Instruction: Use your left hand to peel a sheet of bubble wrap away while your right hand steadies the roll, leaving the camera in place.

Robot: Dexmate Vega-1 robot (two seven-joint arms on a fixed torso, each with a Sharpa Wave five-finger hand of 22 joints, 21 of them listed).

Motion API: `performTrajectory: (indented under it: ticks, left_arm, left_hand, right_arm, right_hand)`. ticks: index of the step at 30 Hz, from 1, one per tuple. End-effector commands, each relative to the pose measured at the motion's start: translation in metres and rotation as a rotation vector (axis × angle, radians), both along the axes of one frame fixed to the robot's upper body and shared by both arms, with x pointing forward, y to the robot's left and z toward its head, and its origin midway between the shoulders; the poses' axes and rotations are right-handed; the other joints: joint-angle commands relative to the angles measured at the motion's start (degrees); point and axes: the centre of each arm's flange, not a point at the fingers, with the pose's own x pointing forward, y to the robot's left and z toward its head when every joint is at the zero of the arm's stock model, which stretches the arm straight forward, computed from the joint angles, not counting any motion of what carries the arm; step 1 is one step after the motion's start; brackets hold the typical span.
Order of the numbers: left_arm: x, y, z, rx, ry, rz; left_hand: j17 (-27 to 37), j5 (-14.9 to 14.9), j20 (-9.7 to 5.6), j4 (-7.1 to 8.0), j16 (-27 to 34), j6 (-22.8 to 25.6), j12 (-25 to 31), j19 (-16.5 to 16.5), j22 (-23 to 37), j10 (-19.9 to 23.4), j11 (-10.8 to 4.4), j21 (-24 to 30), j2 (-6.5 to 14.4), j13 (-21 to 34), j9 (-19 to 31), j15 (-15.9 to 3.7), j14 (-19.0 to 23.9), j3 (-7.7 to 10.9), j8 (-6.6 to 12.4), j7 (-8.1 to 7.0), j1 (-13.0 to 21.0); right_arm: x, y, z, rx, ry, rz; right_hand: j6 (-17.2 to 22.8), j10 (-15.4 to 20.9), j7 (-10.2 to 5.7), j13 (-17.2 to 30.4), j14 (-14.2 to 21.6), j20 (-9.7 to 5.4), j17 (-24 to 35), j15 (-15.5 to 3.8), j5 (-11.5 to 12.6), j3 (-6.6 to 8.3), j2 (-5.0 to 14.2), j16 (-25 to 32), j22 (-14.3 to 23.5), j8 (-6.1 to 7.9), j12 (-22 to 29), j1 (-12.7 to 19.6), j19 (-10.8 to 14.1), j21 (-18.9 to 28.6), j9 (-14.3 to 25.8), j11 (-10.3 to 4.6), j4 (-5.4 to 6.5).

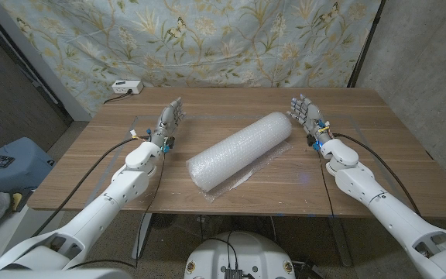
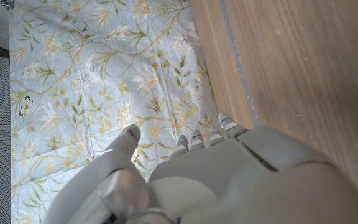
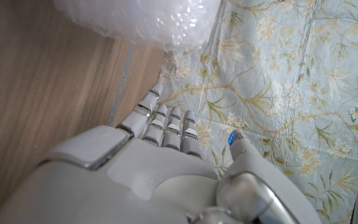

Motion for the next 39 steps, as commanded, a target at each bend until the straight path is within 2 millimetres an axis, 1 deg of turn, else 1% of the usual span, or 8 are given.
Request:
performTrajectory:
  ticks: [1,11,14,24,29,35,39]
  left_arm:
    - [-0.007,0.002,-0.003,-0.014,0.001,0.010]
    - [-0.009,0.001,-0.005,-0.013,0.011,0.014]
    - [-0.009,0.000,-0.007,-0.016,0.015,0.015]
    - [-0.008,-0.001,-0.006,0.004,0.027,0.010]
    - [-0.006,-0.001,-0.005,0.011,0.028,0.000]
    - [-0.002,-0.002,-0.002,0.021,0.033,-0.001]
    - [0.001,-0.003,0.000,0.030,0.037,0.001]
  left_hand:
    - [0.2,0.3,0.44,-0.14,0.4,-0.3,0.3,0.4,0.3,-0.2,0.13,0.3,0.0,0.2,0.1,0.19,-0.1,0.40,0.48,0.22,0.7]
    - [0.2,0.4,0.41,-0.51,0.3,-0.1,0.4,0.6,0.3,0.0,0.13,0.1,0.0,0.2,0.1,0.19,0.1,0.52,0.50,0.23,0.9]
    - [0.2,0.4,0.43,-0.61,0.4,-0.1,0.3,0.6,0.3,0.0,0.06,0.1,0.0,0.2,0.1,0.20,0.3,0.53,0.48,0.26,1.0]
    - [0.2,0.4,0.43,-0.95,0.4,0.0,0.4,0.9,0.3,0.2,0.10,0.0,-0.1,0.2,0.1,0.28,0.6,0.63,0.44,0.29,1.2]
    - [0.2,0.5,0.45,-1.12,0.4,0.0,0.4,0.9,0.3,0.3,0.05,-0.1,-0.1,0.2,0.1,0.28,0.7,0.67,0.43,0.30,1.3]
    - [0.2,0.5,0.42,-1.34,0.3,0.0,0.4,1.0,0.3,0.4,0.39,-0.2,-0.1,0.2,0.1,0.30,0.7,0.73,0.40,0.30,1.5]
    - [0.2,0.5,0.45,-1.46,0.3,0.0,0.4,1.0,0.3,0.5,0.38,-0.2,-0.1,0.2,0.1,0.35,0.8,0.76,0.40,0.34,1.5]
  right_arm:
    - [-0.003,0.004,-0.001,-0.017,0.005,0.005]
    - [-0.002,0.003,0.004,-0.048,0.008,-0.001]
    - [-0.003,0.002,0.008,-0.092,0.005,-0.030]
    - [-0.006,0.003,0.020,-0.164,-0.017,-0.049]
    - [-0.010,0.004,0.026,-0.196,-0.029,-0.060]
    - [-0.015,0.007,0.034,-0.260,-0.048,-0.074]
    - [-0.021,0.010,0.042,-0.307,-0.073,-0.093]
  right_hand:
    - [0.3,0.5,0.10,0.1,0.6,0.11,0.2,-0.08,0.4,0.26,0.00,0.5,0.3,0.30,0.4,0.5,0.5,0.3,0.1,0.09,-0.19]
    - [0.4,0.6,0.24,0.1,0.6,0.22,0.0,0.11,0.4,0.37,0.08,0.4,0.3,0.31,0.4,0.8,0.5,0.3,0.1,0.26,-0.51]
    - [0.6,0.7,0.21,0.1,0.6,0.24,0.0,0.09,0.3,0.39,0.15,0.5,0.3,0.39,0.4,0.9,0.5,0.3,0.1,0.33,-0.65]
    - [0.7,0.9,0.13,0.1,0.7,0.26,-0.1,0.13,0.3,0.34,0.22,0.6,0.3,0.39,0.5,1.0,0.6,0.3,0.1,0.24,-0.88]
    - [0.7,0.8,0.10,0.1,0.7,0.31,-0.1,0.22,0.3,0.37,0.24,0.6,0.3,0.36,0.5,1.1,0.5,0.3,0.1,0.20,-1.08]
    - [0.6,0.8,0.04,0.2,0.6,0.48,-0.2,0.27,0.2,0.38,0.23,0.5,0.3,0.32,0.5,1.4,0.5,0.3,0.1,0.20,-1.42]
    - [0.6,0.8,-0.15,0.2,0.6,0.61,-0.4,0.32,0.2,0.47,0.16,0.5,0.3,0.29,0.4,1.8,0.3,0.2,0.1,0.28,-1.88]
